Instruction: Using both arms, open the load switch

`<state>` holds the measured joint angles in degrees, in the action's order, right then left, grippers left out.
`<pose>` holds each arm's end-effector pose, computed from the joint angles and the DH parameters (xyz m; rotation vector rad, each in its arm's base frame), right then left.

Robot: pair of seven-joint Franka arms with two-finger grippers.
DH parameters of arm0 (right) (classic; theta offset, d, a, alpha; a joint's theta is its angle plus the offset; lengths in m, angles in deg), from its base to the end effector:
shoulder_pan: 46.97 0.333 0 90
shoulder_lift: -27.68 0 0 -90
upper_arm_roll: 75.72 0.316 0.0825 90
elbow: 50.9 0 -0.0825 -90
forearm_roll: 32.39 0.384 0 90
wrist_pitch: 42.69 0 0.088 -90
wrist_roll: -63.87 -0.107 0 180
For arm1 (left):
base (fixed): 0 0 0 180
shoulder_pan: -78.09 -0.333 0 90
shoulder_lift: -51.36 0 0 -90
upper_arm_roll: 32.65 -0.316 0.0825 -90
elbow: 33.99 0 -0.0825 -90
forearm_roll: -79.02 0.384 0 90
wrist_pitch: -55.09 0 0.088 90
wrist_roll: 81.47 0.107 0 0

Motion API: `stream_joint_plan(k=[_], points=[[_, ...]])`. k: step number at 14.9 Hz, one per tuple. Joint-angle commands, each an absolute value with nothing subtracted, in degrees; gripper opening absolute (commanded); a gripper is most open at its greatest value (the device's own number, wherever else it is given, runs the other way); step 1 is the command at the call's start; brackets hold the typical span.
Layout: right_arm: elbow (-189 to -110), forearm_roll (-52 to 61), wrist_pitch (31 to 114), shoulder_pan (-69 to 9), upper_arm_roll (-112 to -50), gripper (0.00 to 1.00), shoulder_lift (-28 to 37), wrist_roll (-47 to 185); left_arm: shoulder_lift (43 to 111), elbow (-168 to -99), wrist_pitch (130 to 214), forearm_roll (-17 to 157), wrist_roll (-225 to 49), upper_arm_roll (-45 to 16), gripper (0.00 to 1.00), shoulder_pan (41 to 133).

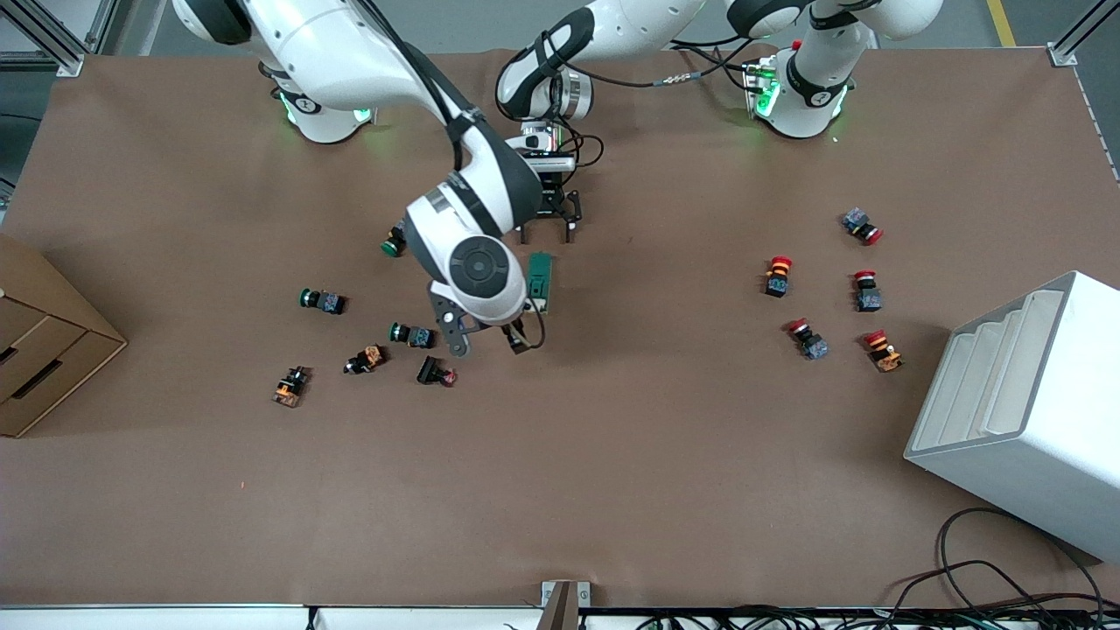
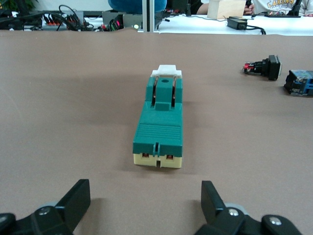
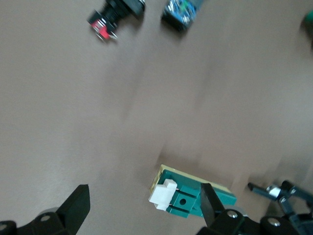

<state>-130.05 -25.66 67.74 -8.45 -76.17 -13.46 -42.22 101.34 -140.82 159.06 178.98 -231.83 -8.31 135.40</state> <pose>0.5547 0.4462 0.2742 2.4457 -1.7390 -0.2242 0.1659 -0.5674 0.0700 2.6534 0.0275 1.6578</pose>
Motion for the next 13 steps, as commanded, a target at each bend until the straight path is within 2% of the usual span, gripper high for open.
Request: stream_joint_plan(k=[1,13], points=[[-128.3,-24.4,67.8,-7.0,-76.6,1.00,-17.0,-47.4,103.6,-138.8,158.5,180.0,-232.5,-11.9,0.99,139.3],[-128.3,-21.2,63.6,-4.4,-76.6,1.00,-18.3,-48.2,104.2,-139.4,158.4,179.8,-234.1,-12.0,0.99,140.0]])
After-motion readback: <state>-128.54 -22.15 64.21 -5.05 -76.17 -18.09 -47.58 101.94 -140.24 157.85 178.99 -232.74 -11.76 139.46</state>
